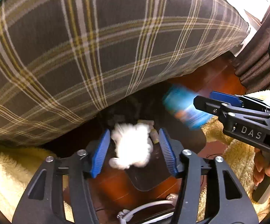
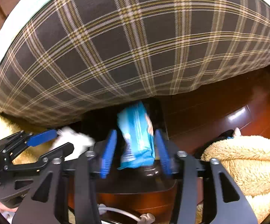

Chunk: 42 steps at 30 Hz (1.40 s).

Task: Collect trash
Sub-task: 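Lower the yarn ball and wipes pack below the bed edge and open both tools, then raise both tools back over the bed items, then grasp the white tape roll with the right tool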

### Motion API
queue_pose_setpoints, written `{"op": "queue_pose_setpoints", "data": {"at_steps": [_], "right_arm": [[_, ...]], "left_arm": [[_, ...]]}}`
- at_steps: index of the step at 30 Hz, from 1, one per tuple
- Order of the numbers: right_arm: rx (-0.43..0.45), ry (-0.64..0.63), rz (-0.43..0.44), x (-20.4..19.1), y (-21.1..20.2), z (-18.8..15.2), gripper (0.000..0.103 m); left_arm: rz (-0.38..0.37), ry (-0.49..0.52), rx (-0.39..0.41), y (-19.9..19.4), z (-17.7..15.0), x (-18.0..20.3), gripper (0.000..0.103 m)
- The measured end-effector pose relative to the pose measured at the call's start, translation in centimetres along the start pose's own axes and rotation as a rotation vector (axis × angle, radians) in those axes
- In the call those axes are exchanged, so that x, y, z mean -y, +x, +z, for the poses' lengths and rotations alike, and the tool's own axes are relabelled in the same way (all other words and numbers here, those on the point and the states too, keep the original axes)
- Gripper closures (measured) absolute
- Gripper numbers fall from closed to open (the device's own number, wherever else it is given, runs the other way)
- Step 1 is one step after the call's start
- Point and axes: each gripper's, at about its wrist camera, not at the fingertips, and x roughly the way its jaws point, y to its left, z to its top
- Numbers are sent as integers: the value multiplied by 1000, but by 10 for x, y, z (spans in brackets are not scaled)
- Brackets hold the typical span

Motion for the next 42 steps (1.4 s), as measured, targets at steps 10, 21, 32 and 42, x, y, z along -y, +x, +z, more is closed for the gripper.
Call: {"op": "queue_pose_setpoints", "data": {"at_steps": [10, 21, 32, 42], "right_arm": [[135, 23, 24, 8, -49, 15, 31], [336, -76, 28, -8, -125, 59, 21], [413, -175, 5, -36, -140, 122, 19], [386, -216, -5, -59, -99, 183, 42]], "left_arm": [[55, 51, 135, -54, 13, 9, 31], [76, 10, 290, -134, 45, -9, 20], [135, -5, 360, -164, 85, -37, 18], [181, -57, 373, -158, 132, -71, 18]]}}
